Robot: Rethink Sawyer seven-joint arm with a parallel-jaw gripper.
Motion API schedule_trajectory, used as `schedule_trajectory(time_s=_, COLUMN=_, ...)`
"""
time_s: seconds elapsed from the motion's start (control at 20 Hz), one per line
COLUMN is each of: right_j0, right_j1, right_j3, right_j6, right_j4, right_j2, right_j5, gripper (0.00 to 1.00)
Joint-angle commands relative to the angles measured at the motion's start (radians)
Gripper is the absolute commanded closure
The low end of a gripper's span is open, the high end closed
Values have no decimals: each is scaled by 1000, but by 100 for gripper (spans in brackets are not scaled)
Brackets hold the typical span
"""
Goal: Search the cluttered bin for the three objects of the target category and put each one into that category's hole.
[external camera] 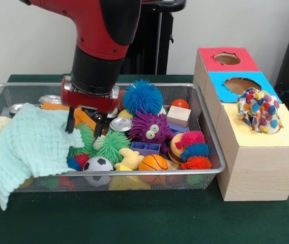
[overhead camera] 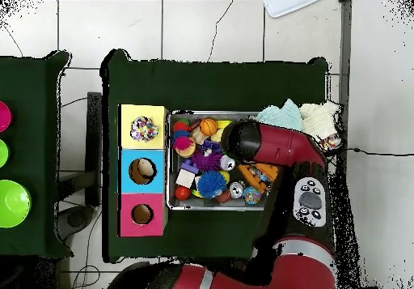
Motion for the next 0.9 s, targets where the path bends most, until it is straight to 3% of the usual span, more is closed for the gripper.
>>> schedule_trajectory(time_s=0.05, right_j0=-1, right_j1=-36, right_j3=6, right_j6=72, right_j4=-49, right_j2=-62, right_j5=222, gripper=0)
schedule_trajectory(time_s=0.65, right_j0=-58, right_j1=-92, right_j3=-17, right_j6=-43, right_j4=-121, right_j2=-65, right_j5=254, gripper=0)
schedule_trajectory(time_s=0.9, right_j0=-100, right_j1=-70, right_j3=-68, right_j6=-70, right_j4=-155, right_j2=-41, right_j5=227, gripper=0)
